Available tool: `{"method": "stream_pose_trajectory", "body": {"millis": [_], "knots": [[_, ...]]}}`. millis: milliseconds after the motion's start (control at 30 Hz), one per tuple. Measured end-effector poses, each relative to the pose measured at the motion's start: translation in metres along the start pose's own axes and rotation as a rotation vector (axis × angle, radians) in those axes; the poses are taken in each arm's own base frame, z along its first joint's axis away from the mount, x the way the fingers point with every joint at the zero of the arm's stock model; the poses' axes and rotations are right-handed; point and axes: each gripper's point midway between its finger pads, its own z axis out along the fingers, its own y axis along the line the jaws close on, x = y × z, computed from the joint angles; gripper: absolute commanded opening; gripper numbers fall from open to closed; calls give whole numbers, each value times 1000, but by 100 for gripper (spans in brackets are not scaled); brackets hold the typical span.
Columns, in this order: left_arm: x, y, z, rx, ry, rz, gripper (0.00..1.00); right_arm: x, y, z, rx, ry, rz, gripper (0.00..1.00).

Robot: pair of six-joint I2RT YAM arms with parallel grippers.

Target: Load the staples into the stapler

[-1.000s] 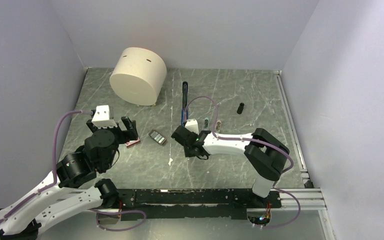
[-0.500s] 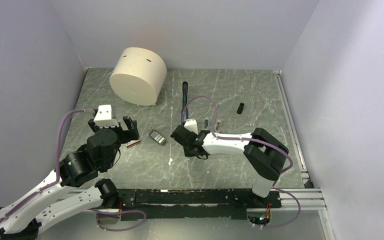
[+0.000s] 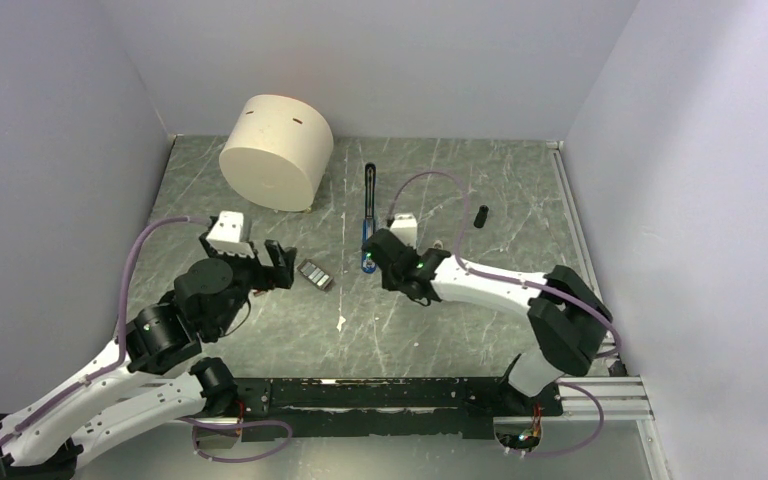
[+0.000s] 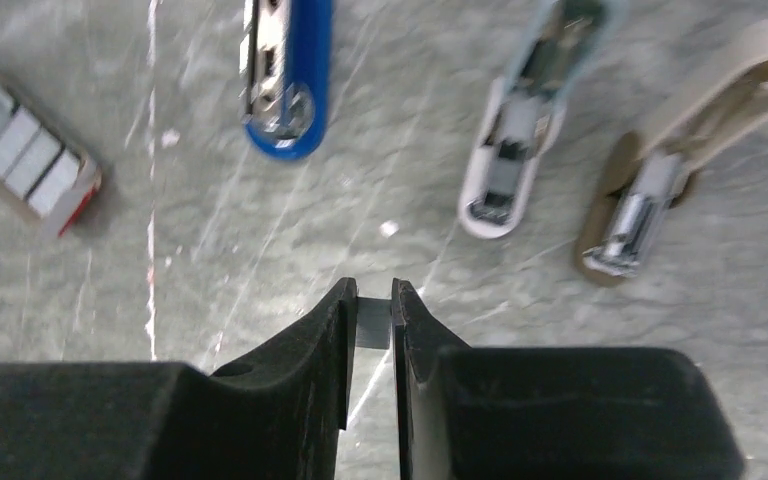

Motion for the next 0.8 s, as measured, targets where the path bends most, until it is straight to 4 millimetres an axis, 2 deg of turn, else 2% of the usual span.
{"method": "stream_pose_trajectory", "body": {"millis": [133,367,600,800], "knots": [[8,-36,0,197,23,18,89,-25,-27,-1,33,-60,65,21],[20,-81,6,382,79,32,88,-32,-66,9,100,-86,107,21],[34,-96,19,401,127,45,89,-43,-82,14,123,-120,140,21],[32,-105,28,409,109,35,88,-34,-103,15,159,-112,161,21]]}}
